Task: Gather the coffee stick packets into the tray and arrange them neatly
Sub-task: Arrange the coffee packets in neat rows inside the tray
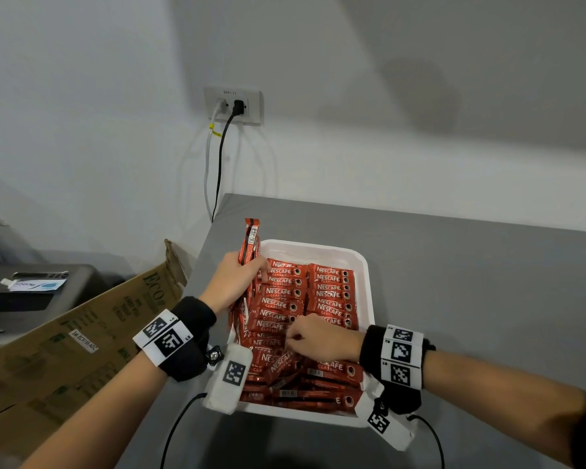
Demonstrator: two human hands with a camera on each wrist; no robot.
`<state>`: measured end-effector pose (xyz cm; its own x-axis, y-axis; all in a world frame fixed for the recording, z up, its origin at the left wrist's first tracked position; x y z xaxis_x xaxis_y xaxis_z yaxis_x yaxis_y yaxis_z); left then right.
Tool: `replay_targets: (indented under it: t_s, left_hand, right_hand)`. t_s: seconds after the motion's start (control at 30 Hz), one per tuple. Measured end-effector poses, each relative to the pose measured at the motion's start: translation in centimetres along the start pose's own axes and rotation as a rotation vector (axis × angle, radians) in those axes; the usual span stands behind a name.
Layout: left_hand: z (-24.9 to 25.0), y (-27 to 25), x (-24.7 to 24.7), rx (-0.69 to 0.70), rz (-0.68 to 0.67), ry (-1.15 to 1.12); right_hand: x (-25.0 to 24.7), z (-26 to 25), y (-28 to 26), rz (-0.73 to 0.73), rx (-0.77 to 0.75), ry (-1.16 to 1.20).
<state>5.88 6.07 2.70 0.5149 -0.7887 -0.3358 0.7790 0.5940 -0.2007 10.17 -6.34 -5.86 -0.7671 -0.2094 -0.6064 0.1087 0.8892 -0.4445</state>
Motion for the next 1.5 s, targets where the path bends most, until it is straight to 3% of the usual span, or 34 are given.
replay_targets:
  t_s: [0.33,0.4,0.57,0.87,1.33,1.5]
  left_hand:
    - [0.0,0.0,0.0,0.007,-0.007,0.007]
    - [0.0,0.0,0.0,0.01,-0.005,0.006]
    - [-0.1,0.0,0.0,0.005,-0.007,-0.008]
    - [-0.1,0.0,0.0,0.008,-0.008,-0.001]
    - [-0.1,0.2,0.1,0.002,-0.006,-0.005]
    - [0.1,0.2,0.2,0.007,-0.006,0.0]
  right_hand:
    - [-1.0,-0.8,-1.4,-0.144,-0.057,-0.017]
    - [-1.7,-0.6,-1.3,-0.099,-0.055,0.007]
    - [-3.6,0.2,-0.3,0.21,-0.015,0.177]
    - [-2.2,0.1,2.1,0.245,0.053,-0.02]
    - [-3.0,-2.4,1.2,0.338,-0.02,-0.267]
    - [-0.4,-3.3,0.8,0.103,-0.052,-0.304]
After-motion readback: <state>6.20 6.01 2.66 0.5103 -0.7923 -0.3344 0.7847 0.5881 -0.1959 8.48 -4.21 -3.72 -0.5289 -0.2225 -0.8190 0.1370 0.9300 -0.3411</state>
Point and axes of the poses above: each hand's wrist, its own y-axis towards the middle knuckle, its own x-axis out of the palm, z = x × y, the point moved 8 cm from there along y, towards the middle knuckle, and after that the axes turned 7 degrees about y, right-handed, at the moved point
